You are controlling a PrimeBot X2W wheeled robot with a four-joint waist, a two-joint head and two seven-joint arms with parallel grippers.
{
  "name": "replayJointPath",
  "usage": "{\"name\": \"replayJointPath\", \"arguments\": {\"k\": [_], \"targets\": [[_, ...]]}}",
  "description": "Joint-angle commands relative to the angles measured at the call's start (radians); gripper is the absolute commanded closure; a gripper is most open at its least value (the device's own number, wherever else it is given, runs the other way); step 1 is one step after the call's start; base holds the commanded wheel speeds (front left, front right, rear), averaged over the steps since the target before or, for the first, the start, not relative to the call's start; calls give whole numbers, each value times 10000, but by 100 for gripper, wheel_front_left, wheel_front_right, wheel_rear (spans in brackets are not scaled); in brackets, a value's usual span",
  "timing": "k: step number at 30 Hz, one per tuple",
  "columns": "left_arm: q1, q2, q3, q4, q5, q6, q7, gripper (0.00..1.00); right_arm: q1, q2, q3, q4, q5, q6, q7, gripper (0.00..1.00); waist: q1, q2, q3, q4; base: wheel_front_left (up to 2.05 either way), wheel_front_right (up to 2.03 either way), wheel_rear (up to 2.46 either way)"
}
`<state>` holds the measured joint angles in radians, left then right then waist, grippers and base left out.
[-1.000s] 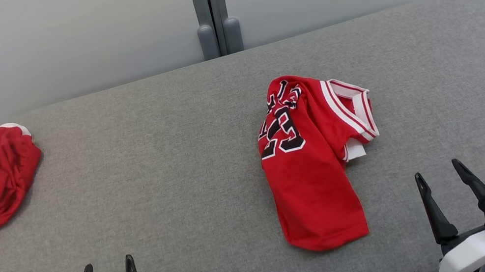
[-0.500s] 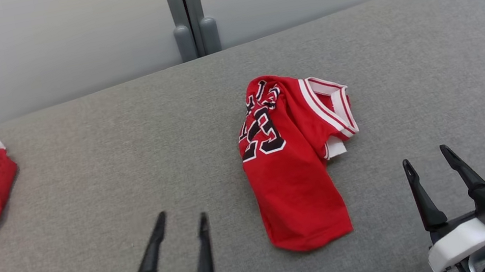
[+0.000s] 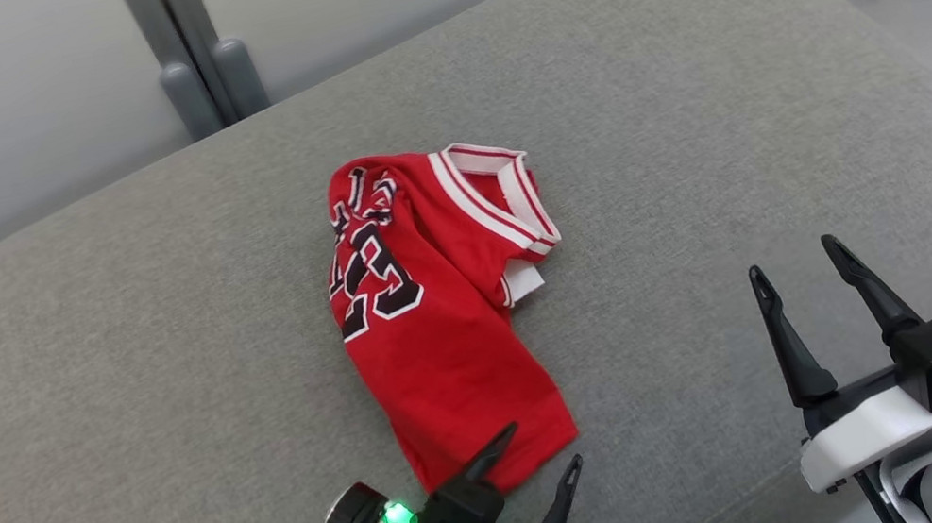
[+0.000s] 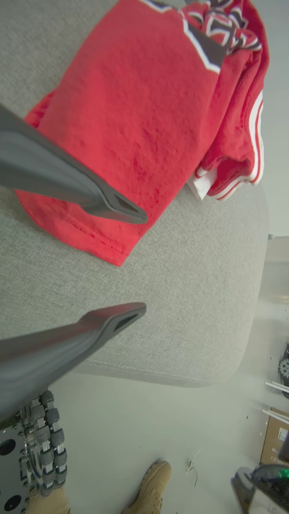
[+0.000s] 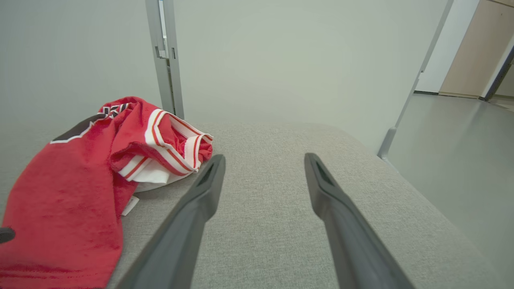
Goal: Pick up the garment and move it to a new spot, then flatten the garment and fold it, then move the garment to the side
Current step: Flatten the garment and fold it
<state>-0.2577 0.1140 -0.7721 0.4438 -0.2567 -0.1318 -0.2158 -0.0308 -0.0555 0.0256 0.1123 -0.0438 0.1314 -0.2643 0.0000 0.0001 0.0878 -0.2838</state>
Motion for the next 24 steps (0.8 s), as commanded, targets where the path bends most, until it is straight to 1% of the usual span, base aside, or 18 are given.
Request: {"name": "replayJointPath", "arguments": {"k": [1, 3, 8, 9, 10, 11, 15, 19, 22, 24], "targets": [[-277, 31, 6, 355, -187, 24, 51, 0, -58, 19, -54, -64, 88, -14, -3, 0, 0, -1, 516, -880, 0, 0, 0], [-452, 1, -109, 931, -134, 26, 121, 0, 22, 33, -108, -69, 95, -14, -3, 0, 0, -1, 580, -1039, 0, 0, 0], [-802, -104, -181, 2285, -31, 208, 379, 0, 158, 49, -209, -114, 143, -14, -3, 0, 0, -1, 656, -1204, 0, 0, 0], [-886, -155, -156, 2498, -46, 298, 355, 5, 178, 52, -229, -122, 180, -14, -3, 0, 0, -1, 663, -1199, 0, 0, 0], [-962, -169, -125, 2684, -32, 387, 334, 38, 182, 54, -241, -121, 193, -14, -3, 0, 0, -1, 673, -1188, 0, 0, 0], [-1019, -159, -105, 2856, -33, 460, 322, 100, 168, 53, -254, -110, 230, -14, -3, 0, 0, -1, 686, -1157, 0, 0, 0], [-1181, -170, 13, 3159, -131, 631, 71, 100, 125, 51, -264, -79, 340, -14, -3, 0, 0, -1, 662, -892, 0, 0, 0], [-1270, -104, 213, 3021, -302, 636, -167, 100, 77, 50, -222, -31, 412, -14, -3, 0, 0, -1, 597, -547, 0, 0, 0], [-1047, -191, 699, 2421, -957, 510, -347, 100, 93, 52, -168, 12, 405, -14, -3, 0, 0, -1, 515, -309, 0, 0, 0], [-736, -206, 1292, 1562, -1613, 456, -428, 100, 108, 43, -185, 46, 396, -14, -3, 0, 0, -1, 451, -138, 0, 0, 0]]}}
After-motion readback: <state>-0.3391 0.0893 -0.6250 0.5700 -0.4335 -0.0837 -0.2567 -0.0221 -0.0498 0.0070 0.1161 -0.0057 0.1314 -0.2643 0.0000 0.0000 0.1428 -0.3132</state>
